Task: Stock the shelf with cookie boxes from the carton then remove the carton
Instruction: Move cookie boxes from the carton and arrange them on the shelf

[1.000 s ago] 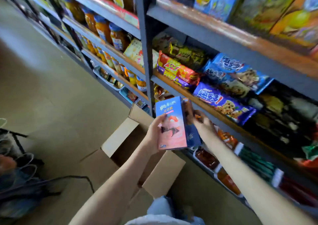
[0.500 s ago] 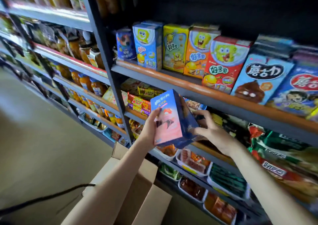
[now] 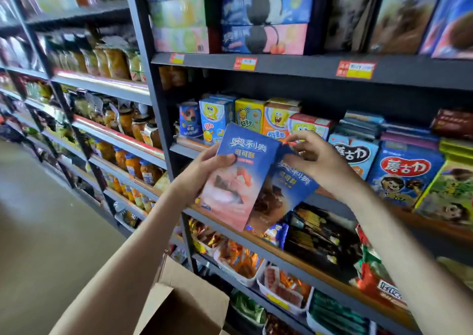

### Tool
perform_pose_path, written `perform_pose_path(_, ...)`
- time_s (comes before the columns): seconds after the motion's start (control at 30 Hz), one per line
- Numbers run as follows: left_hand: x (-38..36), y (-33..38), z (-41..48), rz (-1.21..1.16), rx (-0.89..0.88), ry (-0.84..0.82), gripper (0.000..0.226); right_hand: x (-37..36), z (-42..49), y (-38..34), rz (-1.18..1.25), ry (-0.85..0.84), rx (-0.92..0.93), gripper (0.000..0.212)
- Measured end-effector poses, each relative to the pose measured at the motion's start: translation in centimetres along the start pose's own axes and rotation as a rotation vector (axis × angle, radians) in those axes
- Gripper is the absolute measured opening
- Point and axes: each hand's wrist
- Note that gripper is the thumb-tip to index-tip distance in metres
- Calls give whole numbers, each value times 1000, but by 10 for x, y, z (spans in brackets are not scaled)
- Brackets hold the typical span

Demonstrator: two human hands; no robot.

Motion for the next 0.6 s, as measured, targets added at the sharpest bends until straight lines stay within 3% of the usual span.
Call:
perform_pose_path(0.1,-12,29,15,-6,17,-91,49,17,20,-28,-3,63,96,22)
perform_pose_path(0.23,-37,61,34,30,0,-157,24,51,43,-65,25,156,165,23)
perform_pose_path(0.43,-61,94,65,-126,-206,-163,75,86,58,-103,-3,345,199,33)
perform_pose_path(0.5,-65,104,74,-217,-231,-192,67,89,55,-109,-13,436,192,53)
perform_pose_path(0.6,-70,120,83,-357,-232,-233,35,84,56,-105,108,416,136,73)
Point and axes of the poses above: each hand's wrist, its own z-axis towards the middle knuckle, its own x-axis out of the back of the hand, y = z × x, and after that the axes turned 15 degrees about -z, right-handed
